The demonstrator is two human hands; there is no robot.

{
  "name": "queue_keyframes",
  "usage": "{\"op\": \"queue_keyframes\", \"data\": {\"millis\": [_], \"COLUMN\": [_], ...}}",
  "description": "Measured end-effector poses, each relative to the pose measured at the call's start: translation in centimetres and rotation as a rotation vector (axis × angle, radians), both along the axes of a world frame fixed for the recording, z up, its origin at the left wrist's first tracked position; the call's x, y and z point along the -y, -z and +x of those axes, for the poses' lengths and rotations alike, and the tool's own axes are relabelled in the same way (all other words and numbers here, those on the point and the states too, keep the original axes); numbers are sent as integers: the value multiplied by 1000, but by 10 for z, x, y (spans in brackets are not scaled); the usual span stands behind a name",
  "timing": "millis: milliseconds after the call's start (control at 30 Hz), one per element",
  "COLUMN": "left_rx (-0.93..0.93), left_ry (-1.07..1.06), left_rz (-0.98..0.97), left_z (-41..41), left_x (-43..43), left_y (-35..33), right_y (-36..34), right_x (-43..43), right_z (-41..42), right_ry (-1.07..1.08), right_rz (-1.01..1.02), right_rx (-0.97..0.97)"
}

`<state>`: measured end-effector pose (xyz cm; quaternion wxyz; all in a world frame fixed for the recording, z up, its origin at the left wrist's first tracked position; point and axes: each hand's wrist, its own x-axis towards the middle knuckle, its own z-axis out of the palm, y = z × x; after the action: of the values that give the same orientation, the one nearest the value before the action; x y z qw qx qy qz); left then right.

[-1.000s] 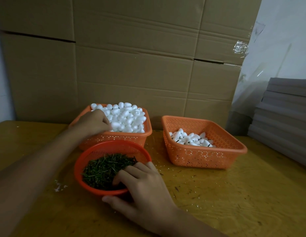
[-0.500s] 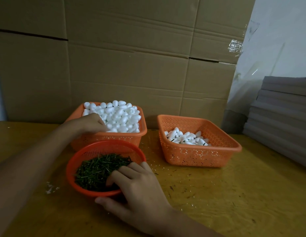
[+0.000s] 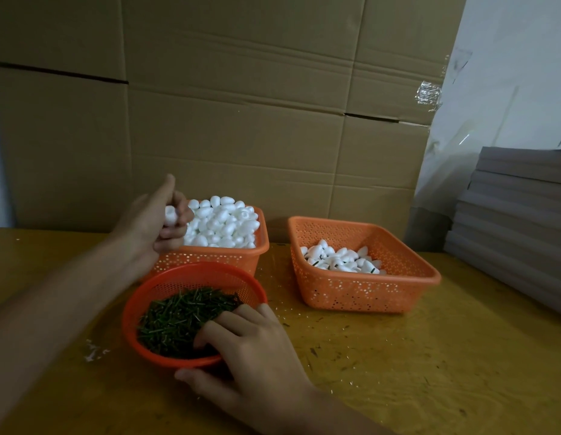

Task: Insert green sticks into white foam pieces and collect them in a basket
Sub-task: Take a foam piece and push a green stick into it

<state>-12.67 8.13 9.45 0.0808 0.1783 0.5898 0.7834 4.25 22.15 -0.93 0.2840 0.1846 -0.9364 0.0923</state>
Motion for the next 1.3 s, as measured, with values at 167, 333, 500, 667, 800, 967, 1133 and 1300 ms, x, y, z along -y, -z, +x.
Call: {"op": "queue_keyframes", "data": {"millis": [167,333,500,667,800,967,1133,1300], "left_rx": [13,-22,-120,-328,-400,-509,-485,-449], "left_ry": [211,258,128,68,-36,-57,-42,6], "left_rz": [-131,-106,-252,-374,-275,-251,-182,-155], "left_z": [43,41,41,71,88,101,103,99], "left_x": [7,25,36,37,44,41,35,36], "left_y": [22,55,74,66,64,64,67,68], "right_y": [-3,-4,-6,-16,-34,-51,-16,-4], "right_x": [-2,-2,1,1,0,-5,15,14], "right_z": [4,6,6,3,-3,-8,-4,-1], "right_ry": [-4,-26,-23,-58,-40,-27,118,112], "right_rz": [-45,-148,-195,-375,-418,-403,-95,-109], "right_rx": [30,54,91,234,448,615,160,-25]}}
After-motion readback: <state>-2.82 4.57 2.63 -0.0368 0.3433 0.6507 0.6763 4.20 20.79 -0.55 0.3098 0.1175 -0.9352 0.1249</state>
